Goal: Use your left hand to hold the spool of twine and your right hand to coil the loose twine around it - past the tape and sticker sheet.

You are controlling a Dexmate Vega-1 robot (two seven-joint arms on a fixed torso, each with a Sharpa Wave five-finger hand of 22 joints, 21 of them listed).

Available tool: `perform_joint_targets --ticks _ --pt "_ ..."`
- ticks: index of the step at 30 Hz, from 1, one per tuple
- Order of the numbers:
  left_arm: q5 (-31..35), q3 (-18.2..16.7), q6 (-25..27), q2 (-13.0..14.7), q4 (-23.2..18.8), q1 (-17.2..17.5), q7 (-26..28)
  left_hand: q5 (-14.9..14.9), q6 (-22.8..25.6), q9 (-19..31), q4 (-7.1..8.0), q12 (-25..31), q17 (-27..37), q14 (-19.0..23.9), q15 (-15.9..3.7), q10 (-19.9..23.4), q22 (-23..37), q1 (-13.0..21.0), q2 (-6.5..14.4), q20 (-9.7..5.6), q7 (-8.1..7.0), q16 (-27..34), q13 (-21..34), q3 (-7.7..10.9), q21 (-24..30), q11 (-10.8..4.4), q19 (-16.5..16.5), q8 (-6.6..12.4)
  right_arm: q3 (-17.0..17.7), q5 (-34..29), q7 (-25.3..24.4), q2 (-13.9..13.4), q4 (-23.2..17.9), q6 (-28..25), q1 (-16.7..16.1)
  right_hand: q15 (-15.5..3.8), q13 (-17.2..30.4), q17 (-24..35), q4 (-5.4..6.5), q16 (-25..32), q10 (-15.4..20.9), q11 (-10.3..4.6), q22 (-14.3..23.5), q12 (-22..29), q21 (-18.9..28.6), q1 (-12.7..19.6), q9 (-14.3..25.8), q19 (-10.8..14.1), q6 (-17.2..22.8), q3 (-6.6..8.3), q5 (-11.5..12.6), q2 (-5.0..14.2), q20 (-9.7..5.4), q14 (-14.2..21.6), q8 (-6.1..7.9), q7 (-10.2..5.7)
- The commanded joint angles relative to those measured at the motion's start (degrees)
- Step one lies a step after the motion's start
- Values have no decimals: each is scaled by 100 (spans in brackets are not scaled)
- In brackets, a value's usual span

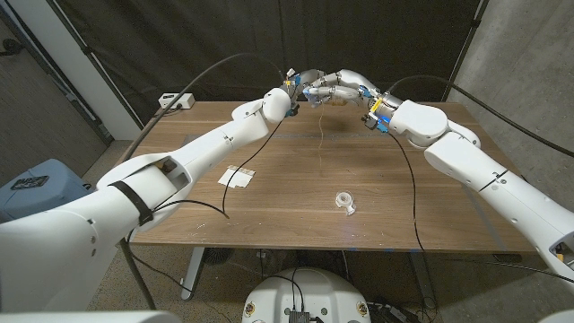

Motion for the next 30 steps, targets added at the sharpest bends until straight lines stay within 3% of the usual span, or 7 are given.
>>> perform_joint_targets --ticks 1,30 --pt "2 54 -137 -72 155 -59 -7 42 176 488 26 23 23 38 -59 322 30 29 238 1 137 21 1242 4 48 218 -8 761 20 -84 -41 14 -75 -25 116 -764 19 24 -34 1 58 10 15 -14 28 49 18 47 36 -4 11 41 -310 51 -17 -9" --pt "17 124 -315 -50 206 -27 -187 56 194 481 24 23 16 45 -64 335 29 37 236 -4 137 14 1248 -2 62 218 -10 757 10 -244 -82 150 61 -6 448 -768 27 36 -42 -28 79 -2 22 -56 49 86 26 34 43 -4 7 39 -312 74 -53 -13"
